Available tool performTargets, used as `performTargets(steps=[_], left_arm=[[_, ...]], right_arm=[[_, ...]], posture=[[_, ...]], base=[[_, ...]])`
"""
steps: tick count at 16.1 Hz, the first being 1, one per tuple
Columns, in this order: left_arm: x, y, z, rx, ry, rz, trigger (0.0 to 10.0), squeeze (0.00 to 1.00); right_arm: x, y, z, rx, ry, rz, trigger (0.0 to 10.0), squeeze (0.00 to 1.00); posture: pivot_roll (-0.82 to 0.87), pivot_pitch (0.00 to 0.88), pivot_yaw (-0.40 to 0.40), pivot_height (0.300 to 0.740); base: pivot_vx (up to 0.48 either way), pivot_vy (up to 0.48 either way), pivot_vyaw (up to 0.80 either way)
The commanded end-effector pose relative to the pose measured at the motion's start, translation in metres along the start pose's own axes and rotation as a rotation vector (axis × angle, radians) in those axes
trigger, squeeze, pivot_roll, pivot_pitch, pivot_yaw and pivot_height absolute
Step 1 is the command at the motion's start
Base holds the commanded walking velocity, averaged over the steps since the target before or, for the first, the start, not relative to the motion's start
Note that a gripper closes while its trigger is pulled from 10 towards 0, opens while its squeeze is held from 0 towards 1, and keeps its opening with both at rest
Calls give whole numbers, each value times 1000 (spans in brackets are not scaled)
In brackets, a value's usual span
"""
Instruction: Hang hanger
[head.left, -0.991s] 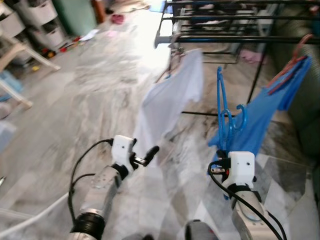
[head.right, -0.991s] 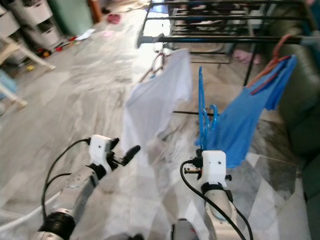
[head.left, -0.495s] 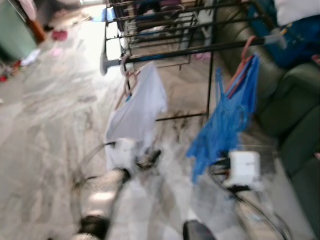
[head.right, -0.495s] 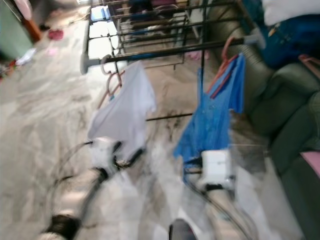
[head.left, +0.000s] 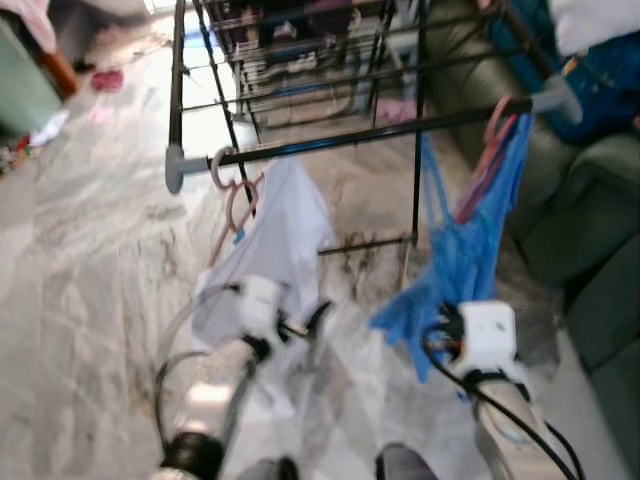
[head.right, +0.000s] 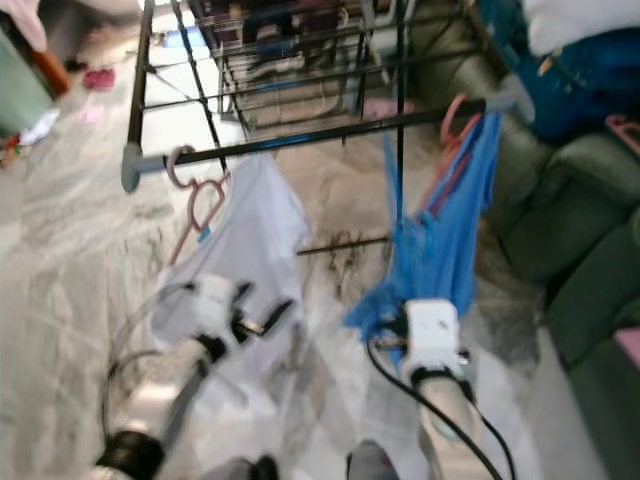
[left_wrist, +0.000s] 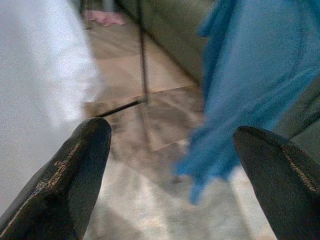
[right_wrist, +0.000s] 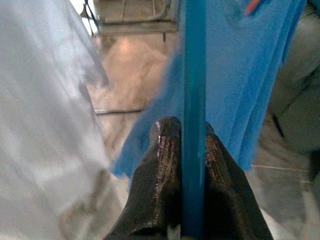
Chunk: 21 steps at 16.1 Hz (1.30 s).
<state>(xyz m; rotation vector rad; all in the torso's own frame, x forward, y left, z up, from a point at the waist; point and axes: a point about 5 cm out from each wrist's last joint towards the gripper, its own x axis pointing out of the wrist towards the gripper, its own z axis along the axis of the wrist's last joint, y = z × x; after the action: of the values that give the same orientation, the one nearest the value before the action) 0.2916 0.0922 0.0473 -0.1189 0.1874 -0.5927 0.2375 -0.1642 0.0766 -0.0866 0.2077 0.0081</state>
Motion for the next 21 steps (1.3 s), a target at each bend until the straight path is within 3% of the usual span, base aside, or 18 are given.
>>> performTargets(steps=[1, 3, 5, 8, 11, 15, 21], left_arm=[[-13, 11, -10, 8, 40, 43, 10000, 0], [-14, 11, -11, 8, 42, 44, 10000, 0], [-13, 11, -10, 10, 43, 49, 10000, 0], [-15, 13, -10, 21, 48, 54, 10000, 0], [-16, 14, -11, 26, 52, 53, 10000, 0], [-13, 0, 18, 60, -87, -69, 10000, 0], [-10, -4, 26, 75, -96, -54, 10000, 0]], right_arm=[[-3, 8, -1, 15, 11, 41, 10000, 0], [-3, 11, -2, 13, 26, 66, 10000, 0], [-5, 23, 1, -1, 19, 188, 10000, 0], [-6, 30, 1, -14, 32, 273, 10000, 0], [-3, 32, 2, -27, 48, 305, 10000, 0], [19, 27, 11, -36, 58, 255, 10000, 0], [52, 22, 30, -36, 97, 224, 10000, 0]], posture=[[-222, 191, 77, 740], [-220, 191, 76, 740], [-218, 191, 77, 740], [-216, 189, 81, 740], [-215, 190, 85, 740], [-201, 203, 83, 740], [-191, 216, 92, 740]], base=[[0, 0, 0], [0, 0, 0], [0, 0, 0], [0, 0, 0], [0, 0, 0], [0, 0, 0], [0, 0, 0]])
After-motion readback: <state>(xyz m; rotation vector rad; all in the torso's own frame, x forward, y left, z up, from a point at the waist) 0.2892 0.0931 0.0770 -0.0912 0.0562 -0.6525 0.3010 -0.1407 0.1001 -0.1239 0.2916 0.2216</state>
